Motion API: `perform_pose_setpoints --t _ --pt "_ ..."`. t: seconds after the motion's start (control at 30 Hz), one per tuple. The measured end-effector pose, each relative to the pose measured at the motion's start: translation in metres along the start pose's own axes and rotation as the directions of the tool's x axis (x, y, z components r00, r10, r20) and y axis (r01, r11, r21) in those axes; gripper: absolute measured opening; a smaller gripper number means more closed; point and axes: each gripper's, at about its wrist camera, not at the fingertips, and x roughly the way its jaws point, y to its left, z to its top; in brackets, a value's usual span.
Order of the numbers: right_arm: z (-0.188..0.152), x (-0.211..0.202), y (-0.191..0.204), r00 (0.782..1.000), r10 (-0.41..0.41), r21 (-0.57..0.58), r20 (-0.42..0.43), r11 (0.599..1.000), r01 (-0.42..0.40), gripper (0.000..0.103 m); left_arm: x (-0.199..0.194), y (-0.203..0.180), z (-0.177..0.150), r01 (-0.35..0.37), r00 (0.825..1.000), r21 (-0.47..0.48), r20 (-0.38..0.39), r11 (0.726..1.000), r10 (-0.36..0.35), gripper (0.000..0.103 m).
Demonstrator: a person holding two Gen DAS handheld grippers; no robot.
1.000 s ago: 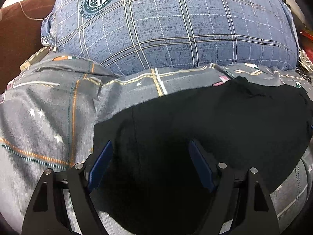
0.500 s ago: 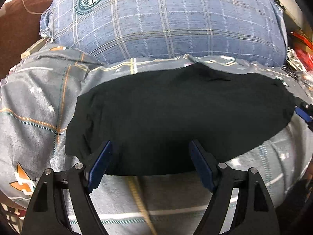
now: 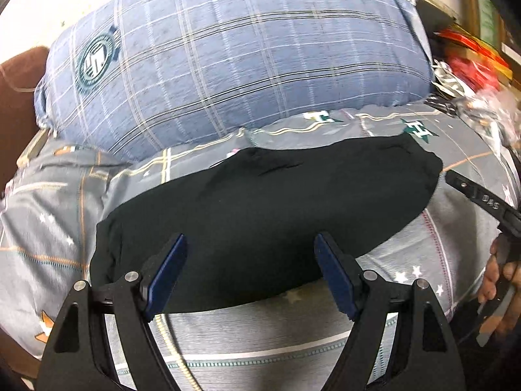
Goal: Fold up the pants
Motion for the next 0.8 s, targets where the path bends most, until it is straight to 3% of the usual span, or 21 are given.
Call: perform_pose_setpoints --t 0.47,0.8 --pt "0.001 0.0 0.018 0.979 -0.196 -0.156 0.065 0.967 0.204 0.05 0.019 -0.032 -0.007 -0.007 0.998 0.055 -0.057 0.998 0.01 0.08" --pt "0.0 0.004 0.029 0.981 -0.182 -0.206 0.07 0.959 0.193 0.05 0.028 -0.031 -0.009 -0.017 0.997 0.053 -0.078 0.998 0.021 0.08"
